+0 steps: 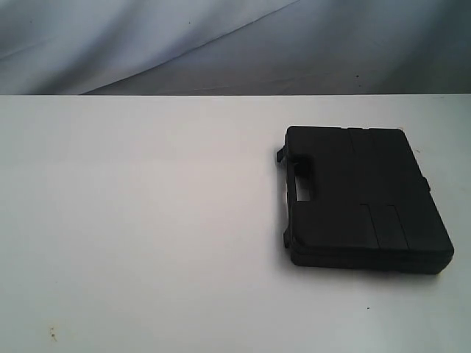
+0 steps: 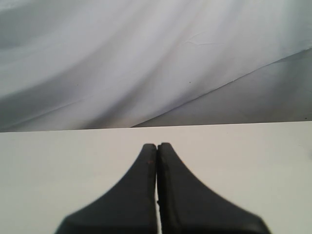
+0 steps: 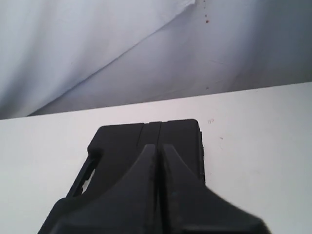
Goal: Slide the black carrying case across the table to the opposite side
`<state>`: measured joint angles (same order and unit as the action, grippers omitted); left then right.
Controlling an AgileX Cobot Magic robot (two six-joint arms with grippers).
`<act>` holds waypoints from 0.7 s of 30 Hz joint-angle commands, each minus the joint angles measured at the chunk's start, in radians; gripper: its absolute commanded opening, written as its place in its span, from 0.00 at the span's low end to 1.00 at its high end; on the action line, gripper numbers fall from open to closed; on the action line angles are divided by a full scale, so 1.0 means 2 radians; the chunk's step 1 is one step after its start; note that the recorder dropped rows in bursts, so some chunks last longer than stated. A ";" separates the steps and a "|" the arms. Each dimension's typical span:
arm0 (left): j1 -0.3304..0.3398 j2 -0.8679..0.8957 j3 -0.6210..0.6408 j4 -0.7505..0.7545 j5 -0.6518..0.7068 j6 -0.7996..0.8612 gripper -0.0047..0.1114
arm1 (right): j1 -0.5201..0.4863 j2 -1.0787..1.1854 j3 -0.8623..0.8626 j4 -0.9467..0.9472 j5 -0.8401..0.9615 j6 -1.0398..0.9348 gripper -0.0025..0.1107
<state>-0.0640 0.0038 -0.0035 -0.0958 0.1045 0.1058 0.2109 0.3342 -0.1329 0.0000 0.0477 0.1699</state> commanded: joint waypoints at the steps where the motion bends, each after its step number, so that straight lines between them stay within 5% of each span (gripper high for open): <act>1: -0.004 -0.002 0.002 0.000 -0.001 0.001 0.04 | -0.002 -0.056 0.023 -0.003 -0.007 -0.004 0.02; 21: -0.004 -0.002 0.002 0.000 -0.001 0.001 0.04 | -0.001 -0.167 0.066 -0.012 0.033 -0.021 0.02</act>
<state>-0.0640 0.0038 -0.0035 -0.0958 0.1045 0.1058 0.2109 0.0066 -0.0035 -0.0099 0.1029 0.1345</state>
